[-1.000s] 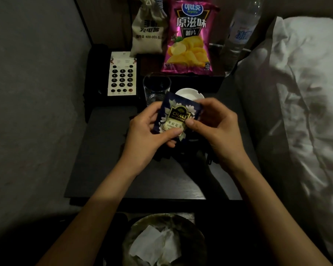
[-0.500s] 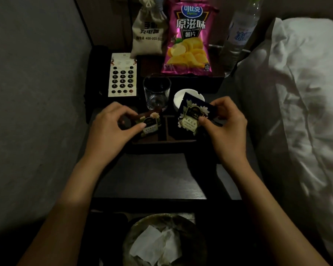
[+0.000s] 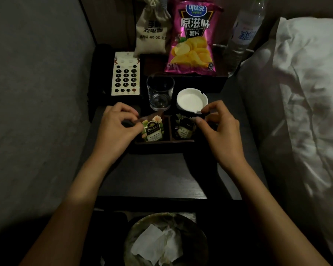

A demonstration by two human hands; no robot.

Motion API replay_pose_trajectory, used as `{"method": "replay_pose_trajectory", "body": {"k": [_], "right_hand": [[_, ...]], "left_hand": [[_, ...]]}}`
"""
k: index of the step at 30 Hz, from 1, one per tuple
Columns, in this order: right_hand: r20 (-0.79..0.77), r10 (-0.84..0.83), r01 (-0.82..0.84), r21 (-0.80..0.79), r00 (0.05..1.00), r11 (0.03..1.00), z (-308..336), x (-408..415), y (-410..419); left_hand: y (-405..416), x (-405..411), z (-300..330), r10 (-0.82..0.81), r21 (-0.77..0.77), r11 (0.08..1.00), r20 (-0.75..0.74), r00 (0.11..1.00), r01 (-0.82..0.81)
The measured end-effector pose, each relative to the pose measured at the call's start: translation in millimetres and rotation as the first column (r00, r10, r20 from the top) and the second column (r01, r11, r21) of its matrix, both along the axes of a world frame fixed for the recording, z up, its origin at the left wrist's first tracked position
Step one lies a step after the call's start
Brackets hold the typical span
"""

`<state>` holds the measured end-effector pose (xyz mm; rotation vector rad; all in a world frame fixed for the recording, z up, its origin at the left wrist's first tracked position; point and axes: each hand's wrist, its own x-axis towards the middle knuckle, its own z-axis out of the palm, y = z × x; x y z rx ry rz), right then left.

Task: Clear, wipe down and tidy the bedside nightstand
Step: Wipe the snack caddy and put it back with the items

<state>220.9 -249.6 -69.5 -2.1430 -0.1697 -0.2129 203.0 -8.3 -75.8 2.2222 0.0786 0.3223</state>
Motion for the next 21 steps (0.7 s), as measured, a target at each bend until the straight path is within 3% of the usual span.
{"method": "replay_pose_trajectory", "body": {"k": [5, 8, 14, 18, 21], "right_hand": [[0.087, -0.044, 0.054, -0.117, 0.995, 0.992, -1, 0, 0], [0.034, -0.079, 0.083, -0.128, 0.996, 0.988, -2, 3, -3], [-0.074, -0.075, 0.073, -0.019, 0.994, 0.997, -5, 6, -4], [-0.124, -0.047, 0.050, 0.021, 0.991, 0.999, -5, 4, -5], [-0.111, -0.055, 0.057, 0.008, 0.992, 0.998, -5, 4, -7]], "left_hand": [[4, -1, -2, 0.001, 0.129, 0.992, 0.001, 1.000, -0.001], [3, 0, -2, -0.002, 0.180, 0.984, 0.013, 1.000, -0.001], [11, -3, 1, -0.233, -0.198, 0.961, -0.205, 0.951, 0.193], [18, -5, -3, -0.308, -0.139, 0.951, -0.375, 0.874, 0.276], [15, -4, -8, -0.262, -0.063, 0.964, -0.360, 0.895, 0.257]]}}
